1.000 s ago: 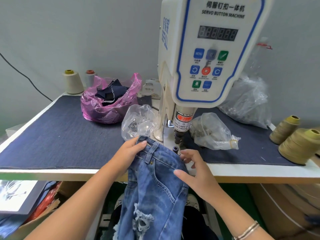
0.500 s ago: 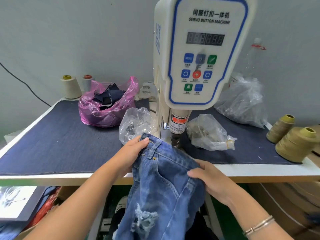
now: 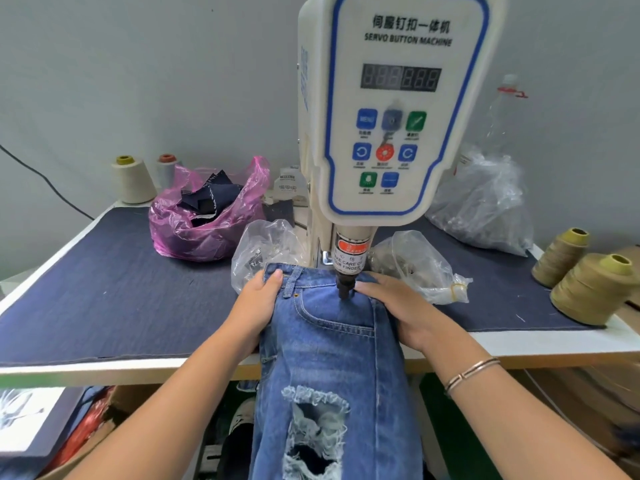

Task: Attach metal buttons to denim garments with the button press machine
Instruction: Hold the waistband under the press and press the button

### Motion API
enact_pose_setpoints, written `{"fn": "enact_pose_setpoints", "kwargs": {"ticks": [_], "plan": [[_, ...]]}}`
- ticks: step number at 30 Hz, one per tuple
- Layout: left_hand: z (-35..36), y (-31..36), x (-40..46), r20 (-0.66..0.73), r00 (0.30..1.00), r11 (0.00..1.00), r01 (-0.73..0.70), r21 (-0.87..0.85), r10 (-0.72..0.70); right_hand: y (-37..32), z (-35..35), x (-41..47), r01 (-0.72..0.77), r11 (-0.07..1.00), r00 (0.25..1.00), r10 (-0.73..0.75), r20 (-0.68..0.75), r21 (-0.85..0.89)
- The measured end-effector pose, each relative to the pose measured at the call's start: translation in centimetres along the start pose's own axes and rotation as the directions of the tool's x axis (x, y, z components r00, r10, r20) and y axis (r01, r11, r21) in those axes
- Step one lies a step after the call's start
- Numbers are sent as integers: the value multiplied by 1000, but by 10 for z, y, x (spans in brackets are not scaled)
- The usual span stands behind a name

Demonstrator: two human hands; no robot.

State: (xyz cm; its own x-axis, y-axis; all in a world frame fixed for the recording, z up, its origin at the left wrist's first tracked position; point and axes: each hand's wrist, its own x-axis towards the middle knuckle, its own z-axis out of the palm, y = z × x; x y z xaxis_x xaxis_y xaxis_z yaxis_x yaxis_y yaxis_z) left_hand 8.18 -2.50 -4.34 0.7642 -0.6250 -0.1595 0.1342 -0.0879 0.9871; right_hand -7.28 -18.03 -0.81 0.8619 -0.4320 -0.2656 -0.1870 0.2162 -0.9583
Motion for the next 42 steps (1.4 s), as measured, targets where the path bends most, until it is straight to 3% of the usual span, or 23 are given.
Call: {"fn": "enact_pose_setpoints", "kwargs": {"ticks": [2, 5, 12, 15, 18, 24, 28, 34, 42], "plan": [[-2, 0, 4, 12, 997, 996, 80, -48, -80, 0, 2, 6, 13, 1000, 1000, -13, -7, -19], [-9, 5, 1, 192, 959, 964, 234, -126, -208, 1, 2, 13, 3, 998, 1000, -4, 20, 55], [-23, -3, -2, 467, 867, 955, 264, -134, -174, -4, 3, 20, -82, 972, 996, 73, 50, 220], [-21, -4, -4, 409, 900, 966, 223, -135, -150, -4, -1, 22, -78, 989, 996, 71, 59, 123], [-23, -7, 0, 301, 946, 957, 191, -220, -120, -4, -13, 19, -14, 980, 997, 30, 77, -196], [-20, -8, 4, 264, 962, 942, 150, -299, -69, -7, -31, 9, 11, 897, 941, 139, 308, -441], [-16, 0, 5, 284, 958, 942, 135, -307, -45, -8, -32, 8, 15, 931, 954, 97, 284, -366], [-12, 10, 4, 327, 945, 943, 104, -315, 5, 4, -35, 12, 79, 991, 993, -68, 98, -111], [-18, -2, 8, 337, 942, 965, 88, -246, 0, 15, -22, 20, 171, 965, 984, -176, -6, -199]]}}
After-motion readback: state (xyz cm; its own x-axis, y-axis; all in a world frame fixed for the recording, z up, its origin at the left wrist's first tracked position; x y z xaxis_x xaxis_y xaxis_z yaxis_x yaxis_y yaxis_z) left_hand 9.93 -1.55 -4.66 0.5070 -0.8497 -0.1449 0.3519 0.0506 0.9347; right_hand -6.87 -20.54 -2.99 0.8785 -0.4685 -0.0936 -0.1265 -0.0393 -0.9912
